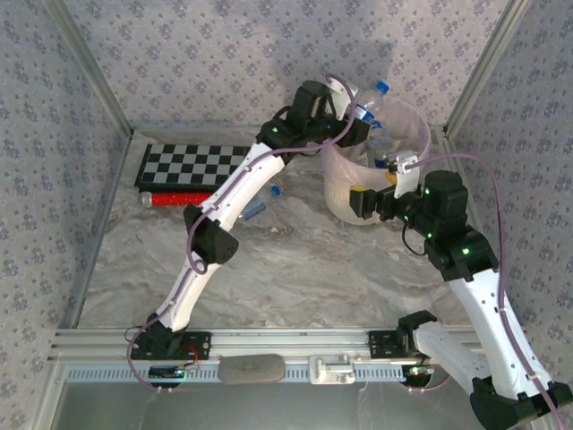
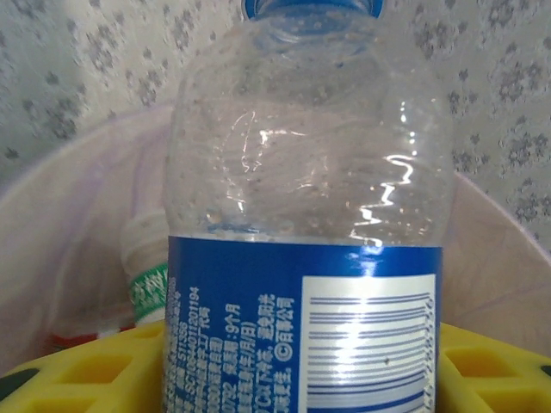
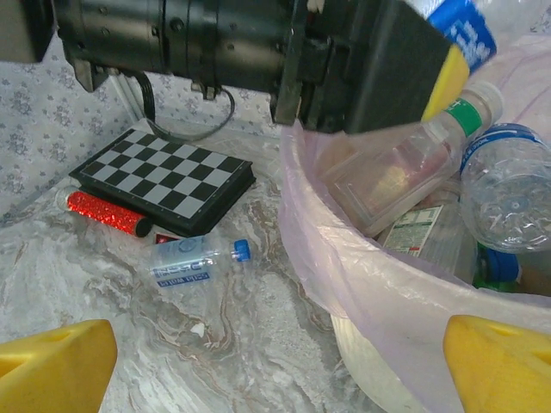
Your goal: Put the plastic bottles in the bin
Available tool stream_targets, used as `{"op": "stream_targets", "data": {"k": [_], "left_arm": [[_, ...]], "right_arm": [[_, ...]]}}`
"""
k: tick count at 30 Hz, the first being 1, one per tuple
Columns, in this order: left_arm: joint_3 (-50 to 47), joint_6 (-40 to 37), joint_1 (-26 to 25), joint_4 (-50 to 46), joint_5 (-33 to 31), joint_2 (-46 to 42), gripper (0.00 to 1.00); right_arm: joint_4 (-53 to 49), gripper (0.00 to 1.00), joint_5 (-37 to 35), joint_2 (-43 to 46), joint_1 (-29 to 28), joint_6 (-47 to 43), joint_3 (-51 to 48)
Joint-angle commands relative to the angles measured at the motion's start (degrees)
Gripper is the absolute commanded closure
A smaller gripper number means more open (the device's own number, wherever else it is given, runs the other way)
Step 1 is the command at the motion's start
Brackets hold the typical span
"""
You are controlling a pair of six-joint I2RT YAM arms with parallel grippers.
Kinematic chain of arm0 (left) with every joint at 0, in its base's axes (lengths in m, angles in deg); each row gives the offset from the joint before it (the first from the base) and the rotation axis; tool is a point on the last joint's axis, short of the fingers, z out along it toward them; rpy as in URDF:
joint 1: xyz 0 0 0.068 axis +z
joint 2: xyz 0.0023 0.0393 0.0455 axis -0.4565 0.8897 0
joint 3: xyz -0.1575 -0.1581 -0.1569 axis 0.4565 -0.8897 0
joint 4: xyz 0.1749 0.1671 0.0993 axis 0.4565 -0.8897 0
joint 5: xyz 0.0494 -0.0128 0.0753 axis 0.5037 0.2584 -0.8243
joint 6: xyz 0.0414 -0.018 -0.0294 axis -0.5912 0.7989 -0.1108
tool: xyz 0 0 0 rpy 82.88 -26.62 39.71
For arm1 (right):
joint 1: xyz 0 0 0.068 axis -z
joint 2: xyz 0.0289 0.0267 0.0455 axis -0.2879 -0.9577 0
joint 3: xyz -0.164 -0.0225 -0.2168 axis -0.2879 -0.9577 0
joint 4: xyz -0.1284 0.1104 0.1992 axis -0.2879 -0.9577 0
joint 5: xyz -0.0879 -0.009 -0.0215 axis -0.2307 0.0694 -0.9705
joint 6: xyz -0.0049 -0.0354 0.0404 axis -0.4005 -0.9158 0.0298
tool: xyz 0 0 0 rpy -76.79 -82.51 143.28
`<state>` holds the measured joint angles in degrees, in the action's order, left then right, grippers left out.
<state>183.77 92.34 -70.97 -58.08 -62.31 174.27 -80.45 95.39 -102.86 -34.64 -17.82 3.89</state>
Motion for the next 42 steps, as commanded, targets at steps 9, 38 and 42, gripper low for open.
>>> {"op": "stream_targets", "data": {"k": [9, 38, 42], "left_arm": [[2.18, 0.34, -0.11, -2.95, 1.35, -0.71, 0.13], [-72.57, 2.63, 13.34, 32.06, -8.36, -48.01, 0.02], [-80.07, 2.63, 17.38, 29.61, -8.67, -50.02, 0.02]], "right_arm": [[1.98, 0.01, 0.08, 0.53, 1.0, -0.61, -0.44], [11.97, 0.01, 4.87, -11.18, -5.94, 4.6, 3.45], [12.03, 0.01, 4.33, -14.4, -7.95, 4.35, 5.11]]}}
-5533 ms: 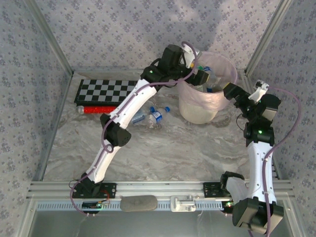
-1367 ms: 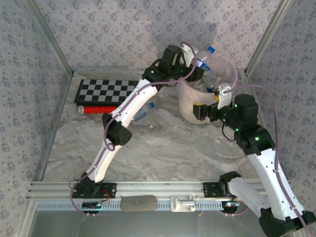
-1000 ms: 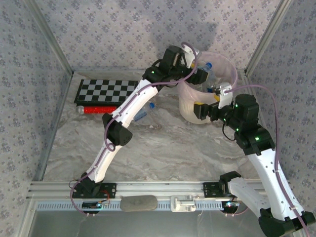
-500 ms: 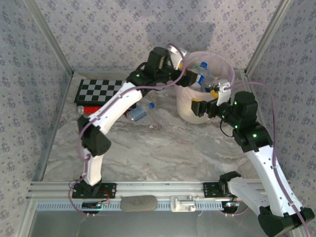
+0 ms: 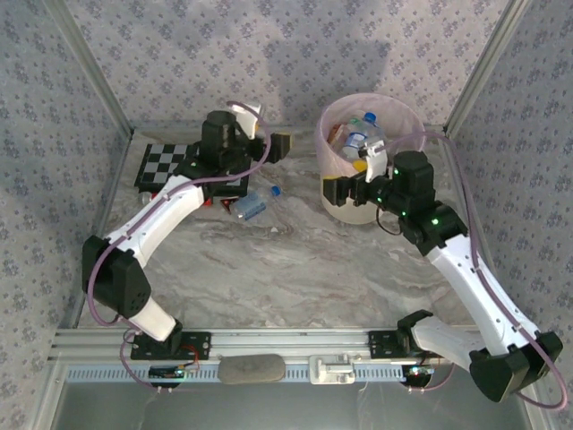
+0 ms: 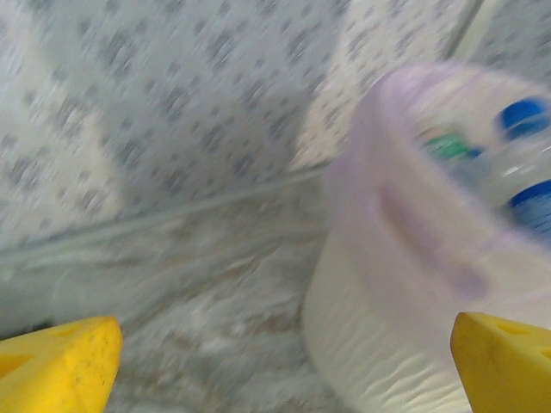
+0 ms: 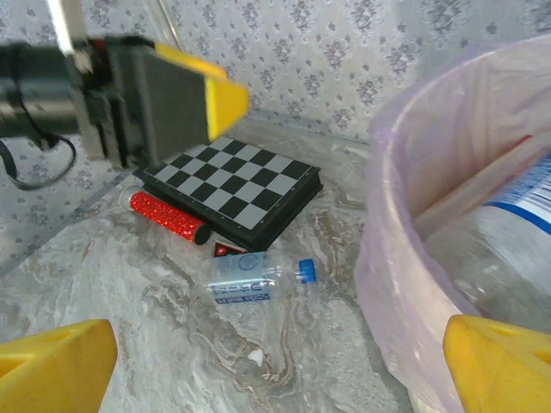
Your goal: Put the plastic bottles in the bin
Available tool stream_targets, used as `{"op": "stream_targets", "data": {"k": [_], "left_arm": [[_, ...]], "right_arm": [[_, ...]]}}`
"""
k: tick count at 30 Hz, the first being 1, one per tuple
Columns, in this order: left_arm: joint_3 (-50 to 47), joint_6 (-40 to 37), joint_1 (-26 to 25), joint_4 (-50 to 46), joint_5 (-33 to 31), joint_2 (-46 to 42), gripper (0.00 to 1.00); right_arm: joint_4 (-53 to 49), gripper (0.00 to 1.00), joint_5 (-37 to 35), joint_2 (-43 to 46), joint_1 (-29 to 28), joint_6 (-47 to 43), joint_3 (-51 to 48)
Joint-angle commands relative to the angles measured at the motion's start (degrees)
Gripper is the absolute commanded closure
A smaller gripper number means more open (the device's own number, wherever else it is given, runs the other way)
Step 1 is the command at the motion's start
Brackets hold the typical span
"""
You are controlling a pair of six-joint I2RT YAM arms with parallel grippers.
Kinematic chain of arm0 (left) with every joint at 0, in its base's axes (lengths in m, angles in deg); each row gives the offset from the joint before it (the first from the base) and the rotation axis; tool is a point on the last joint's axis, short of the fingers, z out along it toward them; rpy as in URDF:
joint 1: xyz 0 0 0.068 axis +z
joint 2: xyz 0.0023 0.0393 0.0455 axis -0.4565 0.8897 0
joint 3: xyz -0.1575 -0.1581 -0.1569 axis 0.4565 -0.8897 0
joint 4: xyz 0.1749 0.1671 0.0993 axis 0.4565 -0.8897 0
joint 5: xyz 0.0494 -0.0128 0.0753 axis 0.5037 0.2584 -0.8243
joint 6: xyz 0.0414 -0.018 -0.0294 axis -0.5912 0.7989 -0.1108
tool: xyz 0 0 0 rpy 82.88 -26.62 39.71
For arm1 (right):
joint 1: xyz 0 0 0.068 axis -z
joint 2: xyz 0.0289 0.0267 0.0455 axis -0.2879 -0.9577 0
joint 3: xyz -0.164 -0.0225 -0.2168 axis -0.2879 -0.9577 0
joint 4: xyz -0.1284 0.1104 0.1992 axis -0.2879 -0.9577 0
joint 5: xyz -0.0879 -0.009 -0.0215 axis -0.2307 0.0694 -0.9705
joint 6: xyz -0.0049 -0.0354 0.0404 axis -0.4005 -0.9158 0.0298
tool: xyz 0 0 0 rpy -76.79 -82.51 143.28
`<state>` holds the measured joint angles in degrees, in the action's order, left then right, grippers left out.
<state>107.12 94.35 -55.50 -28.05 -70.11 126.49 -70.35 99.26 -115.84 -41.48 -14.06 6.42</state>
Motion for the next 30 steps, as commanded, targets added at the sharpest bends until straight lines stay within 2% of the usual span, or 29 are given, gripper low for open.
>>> {"op": "stream_targets", "data": {"k": [1, 11, 24, 30], "left_arm": [[-5.0, 0.6, 2.88, -0.91, -0.87, -2.49, 0.02], [-16.31, -0.17, 8.0, -1.1, -1.22, -0.65, 0.02], [-13.22, -1.86, 8.17, -7.46, 2.51, 12.54, 0.04], [-11.63, -2.1, 5.84, -9.15, 2.63, 15.22, 0.05]], "right_arm": [[2.02, 0.01, 0.26, -2.21, -1.55, 0.58, 2.58], [2.73, 0.01, -0.54, -8.51, -4.54, 0.62, 8.63], [0.79, 0.01, -2.53, -10.62, -7.1, -0.81, 11.95], [0.2, 0.01, -3.58, -10.03, -7.24, -1.18, 11.23]]}}
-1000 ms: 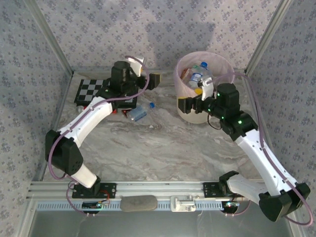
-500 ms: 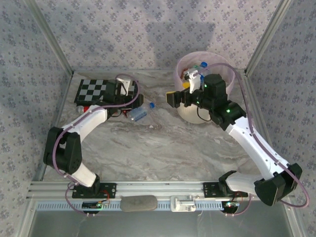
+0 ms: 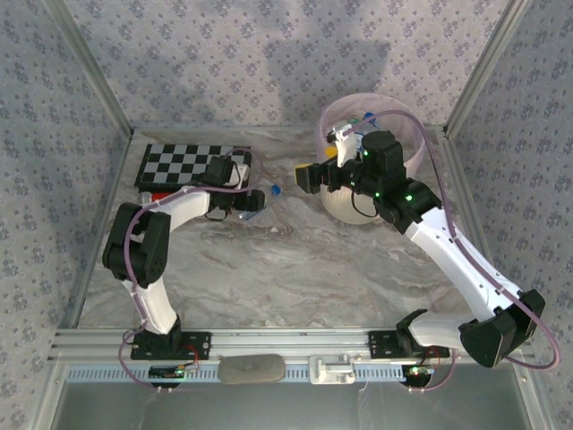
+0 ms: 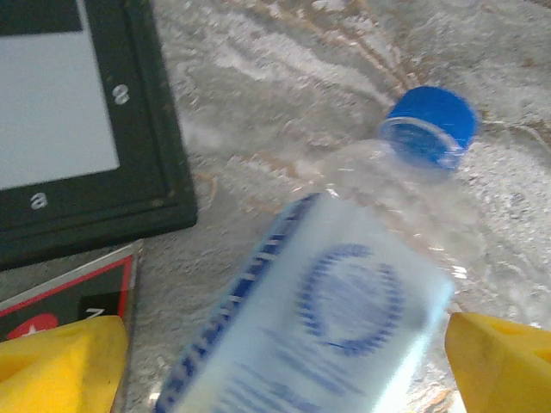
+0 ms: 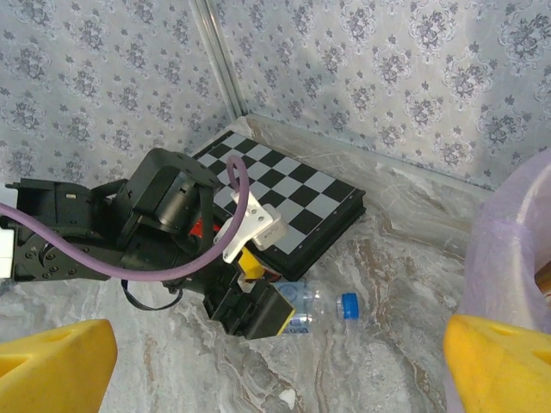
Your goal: Put the plastic bottles in the bin
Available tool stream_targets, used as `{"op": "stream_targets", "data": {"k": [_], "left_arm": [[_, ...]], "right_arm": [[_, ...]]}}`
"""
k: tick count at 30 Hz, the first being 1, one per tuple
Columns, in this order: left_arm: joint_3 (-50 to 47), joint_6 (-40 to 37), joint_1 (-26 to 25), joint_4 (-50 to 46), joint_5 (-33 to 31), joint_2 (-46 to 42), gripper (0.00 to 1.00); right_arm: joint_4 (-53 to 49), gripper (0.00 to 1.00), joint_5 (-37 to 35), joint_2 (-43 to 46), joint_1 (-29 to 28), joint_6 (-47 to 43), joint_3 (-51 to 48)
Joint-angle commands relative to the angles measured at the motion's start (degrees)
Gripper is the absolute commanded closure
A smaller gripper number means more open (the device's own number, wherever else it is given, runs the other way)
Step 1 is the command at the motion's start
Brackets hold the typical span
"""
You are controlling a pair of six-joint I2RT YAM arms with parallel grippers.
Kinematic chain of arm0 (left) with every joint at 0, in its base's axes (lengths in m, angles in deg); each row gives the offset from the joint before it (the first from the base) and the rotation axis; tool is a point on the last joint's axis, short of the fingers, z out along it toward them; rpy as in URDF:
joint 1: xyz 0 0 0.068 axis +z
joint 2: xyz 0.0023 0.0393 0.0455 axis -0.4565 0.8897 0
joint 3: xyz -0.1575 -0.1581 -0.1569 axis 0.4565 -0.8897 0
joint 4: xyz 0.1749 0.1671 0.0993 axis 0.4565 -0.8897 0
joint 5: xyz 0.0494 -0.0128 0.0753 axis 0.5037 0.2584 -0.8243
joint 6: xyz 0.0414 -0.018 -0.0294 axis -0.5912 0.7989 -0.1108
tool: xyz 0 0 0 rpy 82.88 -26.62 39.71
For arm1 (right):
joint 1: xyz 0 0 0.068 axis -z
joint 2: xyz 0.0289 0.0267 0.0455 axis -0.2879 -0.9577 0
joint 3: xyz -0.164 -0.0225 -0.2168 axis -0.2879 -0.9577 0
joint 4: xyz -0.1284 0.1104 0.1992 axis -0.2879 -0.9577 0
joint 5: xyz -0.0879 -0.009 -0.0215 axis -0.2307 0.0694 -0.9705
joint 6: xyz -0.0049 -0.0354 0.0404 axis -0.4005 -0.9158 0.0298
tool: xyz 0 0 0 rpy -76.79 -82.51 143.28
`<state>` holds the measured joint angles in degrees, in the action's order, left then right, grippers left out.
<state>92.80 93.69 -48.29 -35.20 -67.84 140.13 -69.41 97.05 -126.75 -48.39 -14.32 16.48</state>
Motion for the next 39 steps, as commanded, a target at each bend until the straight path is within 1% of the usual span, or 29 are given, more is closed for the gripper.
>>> {"op": "stream_targets", "data": {"k": [1, 3, 8, 12, 17, 19, 20, 21, 22, 23, 24, 28, 31, 34, 39], "left_arm": [[2.86, -1.61, -1.99, -2.27, 0.13, 2.0, 0.05], [3.47, -1.97, -3.31, -3.04, -1.29, 2.96, 0.07], [5.88, -3.1, -6.05, -6.8, -7.12, 6.38, 0.1], [6.75, -2.48, -6.49, -8.31, -9.03, 7.44, 0.11], [5.46, -2.13, -6.8, -8.47, -10.77, 6.46, 0.14], [4.79, -2.29, -6.89, -8.26, -10.87, 6.18, 0.21], [4.58, -2.33, -6.97, -8.13, -10.94, 6.13, 0.28], [4.35, -2.33, -7.15, -7.92, -11.11, 5.87, 0.39], [4.07, -2.33, -7.3, -7.59, -11.29, 5.5, 0.47], [3.58, -2.25, -7.43, -6.92, -11.4, 4.77, 0.53], [2.98, -2.11, -7.52, -6.03, -11.49, 3.84, 0.55], [0.38, -0.91, -7.53, -2.08, -11.63, -1.79, 0.57], [-2.15, -0.11, -7.53, 2.03, -10.92, -8.03, 0.57], [-4.87, 0.26, -7.51, 7.27, -8.03, -14.42, 0.56], [-9.34, 2.34, -7.7, 16.97, -0.54, -22.76, 0.54]], "right_arm": [[-0.84, 0.01, -1.54, 1.0, -0.33, -1.07, 1.05], [-0.94, 0.01, -1.92, 1.21, -0.34, -1.25, 0.75], [-1.5, 0.01, -2.8, 2.07, -0.36, -1.79, 0.1], [-1.89, 0.01, -3.57, 2.8, -0.33, -2.1, -0.35], [-1.79, 0.01, -4.03, 3.24, -0.33, -2.24, -0.97], [-1.7, 0.01, -4.04, 3.2, -0.38, -2.18, -1.08], [-1.64, 0.01, -3.96, 3.08, -0.38, -2.24, -1.06], [-1.62, 0.01, -3.96, 3.07, -0.36, -2.24, -1.1], [-1.56, 0.01, -3.96, 2.97, -0.35, -2.16, -0.99], [-1.59, 0.01, -3.94, 2.93, -0.38, -2.01, -0.9], [-1.6, 0.01, -3.92, 2.84, -0.35, -1.85, -0.81], [-1.61, 0.01, -4.23, 2.19, -0.41, -0.61, -0.22], [-0.43, 0.01, -3.55, 1.68, -0.29, 1.15, -0.1], [1.67, 0.01, -2.98, 0.95, -0.27, 3.38, -0.1], [4.79, 0.02, 0.87, -1.31, -0.29, 6.64, 1.36]]}}
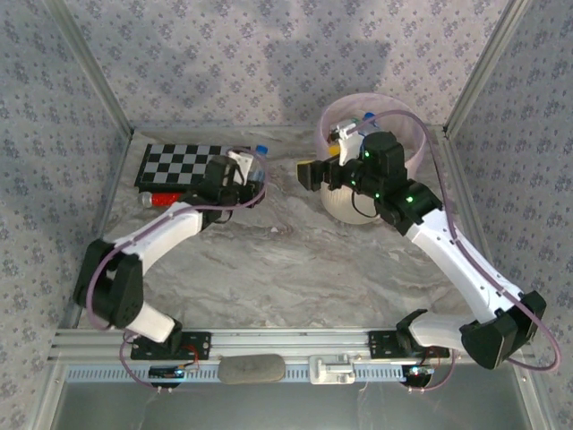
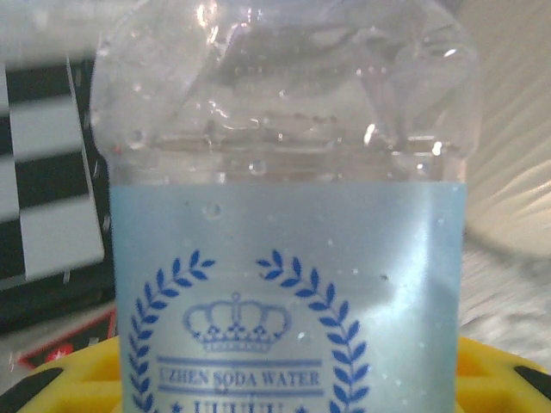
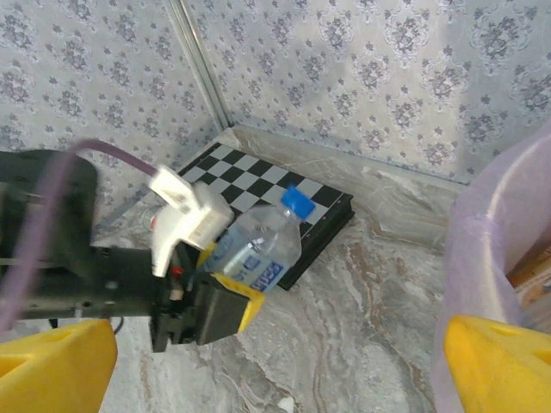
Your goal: Put the plastic bottles in the bin
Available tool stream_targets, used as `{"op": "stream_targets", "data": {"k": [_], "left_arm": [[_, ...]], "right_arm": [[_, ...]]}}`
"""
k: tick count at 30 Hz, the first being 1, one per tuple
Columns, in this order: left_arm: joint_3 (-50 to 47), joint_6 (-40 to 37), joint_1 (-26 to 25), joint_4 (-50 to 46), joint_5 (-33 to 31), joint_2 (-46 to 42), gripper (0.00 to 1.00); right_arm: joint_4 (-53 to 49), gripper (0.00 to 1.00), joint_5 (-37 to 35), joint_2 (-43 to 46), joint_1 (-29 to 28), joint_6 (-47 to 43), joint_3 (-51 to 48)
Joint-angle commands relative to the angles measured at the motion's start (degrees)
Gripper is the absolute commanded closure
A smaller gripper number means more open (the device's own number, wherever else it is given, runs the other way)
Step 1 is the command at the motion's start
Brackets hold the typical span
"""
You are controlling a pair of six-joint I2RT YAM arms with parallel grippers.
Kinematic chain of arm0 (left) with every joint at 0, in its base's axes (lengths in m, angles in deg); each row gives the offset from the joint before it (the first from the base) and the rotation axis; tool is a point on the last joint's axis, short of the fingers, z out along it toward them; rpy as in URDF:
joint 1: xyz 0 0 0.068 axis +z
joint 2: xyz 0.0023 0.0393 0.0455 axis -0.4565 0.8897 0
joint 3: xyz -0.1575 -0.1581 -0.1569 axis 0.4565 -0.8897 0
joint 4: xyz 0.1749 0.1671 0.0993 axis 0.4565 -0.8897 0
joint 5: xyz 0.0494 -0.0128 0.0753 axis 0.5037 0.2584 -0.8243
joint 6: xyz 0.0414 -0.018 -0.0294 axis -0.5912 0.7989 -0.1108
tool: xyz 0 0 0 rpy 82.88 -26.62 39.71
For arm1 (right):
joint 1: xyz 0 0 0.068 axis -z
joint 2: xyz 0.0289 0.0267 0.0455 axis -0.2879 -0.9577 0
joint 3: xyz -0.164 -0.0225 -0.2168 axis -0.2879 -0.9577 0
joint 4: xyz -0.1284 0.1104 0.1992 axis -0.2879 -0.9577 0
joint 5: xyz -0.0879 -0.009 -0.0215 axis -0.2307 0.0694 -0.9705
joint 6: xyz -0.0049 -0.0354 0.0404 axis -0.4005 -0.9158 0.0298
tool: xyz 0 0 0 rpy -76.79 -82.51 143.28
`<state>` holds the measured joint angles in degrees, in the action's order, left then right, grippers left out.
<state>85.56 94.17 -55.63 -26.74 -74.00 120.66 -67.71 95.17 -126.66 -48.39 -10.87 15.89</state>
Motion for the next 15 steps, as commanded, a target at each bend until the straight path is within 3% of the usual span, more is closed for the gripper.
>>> {"op": "stream_targets", "data": {"k": [1, 15], "left_arm": [[-2.67, 2.17, -0.67, 9.84, 6.36, -4.39, 0.54], [-9.2, -1.84, -11.87, 22.75, 0.3, -11.84, 0.54]], "right_arm": [[3.46, 0.02, 3.55, -1.85, -0.28, 3.78, 2.33], [13.91, 0.12, 9.97, -5.38, -0.49, 13.46, 1.67]]}}
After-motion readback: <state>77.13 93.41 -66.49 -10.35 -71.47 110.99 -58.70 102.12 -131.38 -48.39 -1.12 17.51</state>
